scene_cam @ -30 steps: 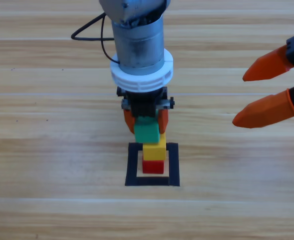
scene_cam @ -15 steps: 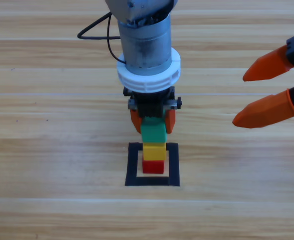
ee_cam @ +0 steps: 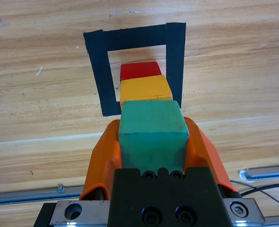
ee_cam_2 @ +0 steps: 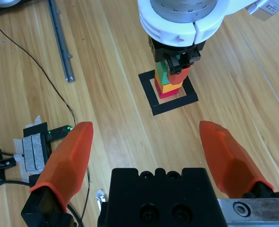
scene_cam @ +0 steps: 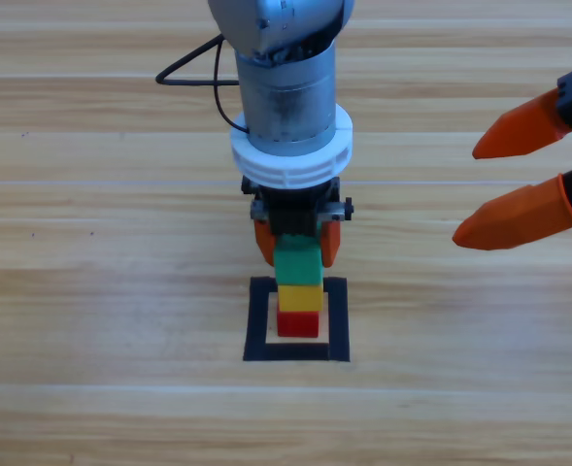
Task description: Stack the blocks in the rectangular block: red at the bottom, yellow in the middle, green on top
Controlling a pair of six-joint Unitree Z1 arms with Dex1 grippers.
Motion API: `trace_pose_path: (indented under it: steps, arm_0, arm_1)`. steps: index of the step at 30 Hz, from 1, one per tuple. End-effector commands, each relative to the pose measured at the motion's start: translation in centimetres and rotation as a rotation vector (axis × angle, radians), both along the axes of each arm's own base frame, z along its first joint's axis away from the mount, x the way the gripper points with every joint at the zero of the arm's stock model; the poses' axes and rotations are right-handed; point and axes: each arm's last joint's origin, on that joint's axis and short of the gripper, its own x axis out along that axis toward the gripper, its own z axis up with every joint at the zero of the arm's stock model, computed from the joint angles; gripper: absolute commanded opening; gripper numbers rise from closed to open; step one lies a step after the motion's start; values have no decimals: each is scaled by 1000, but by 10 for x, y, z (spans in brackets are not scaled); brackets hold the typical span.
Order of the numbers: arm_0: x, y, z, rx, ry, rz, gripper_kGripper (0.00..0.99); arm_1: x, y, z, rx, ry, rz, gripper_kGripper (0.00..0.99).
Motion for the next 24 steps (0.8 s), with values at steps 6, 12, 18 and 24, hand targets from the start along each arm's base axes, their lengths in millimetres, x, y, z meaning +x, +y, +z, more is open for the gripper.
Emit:
trace_pose_path:
  steps: [6, 12, 18, 24]
  arm_0:
    - [-13, -4, -6, 39, 13, -23, 919]
    - [-16, 1, 1, 46, -3, -28, 990]
    - [-20, 7, 24, 15, -52, -48, 990]
    - [-43, 34, 117, -166, -230, -91, 990]
  arm_1:
    - [-6, -12, -6, -6, 36, -14, 989]
    - [-6, -12, -6, -7, 37, -14, 989]
    - [-9, -14, -4, -1, 30, -14, 989]
    - [-9, -14, -3, 3, 26, -14, 989]
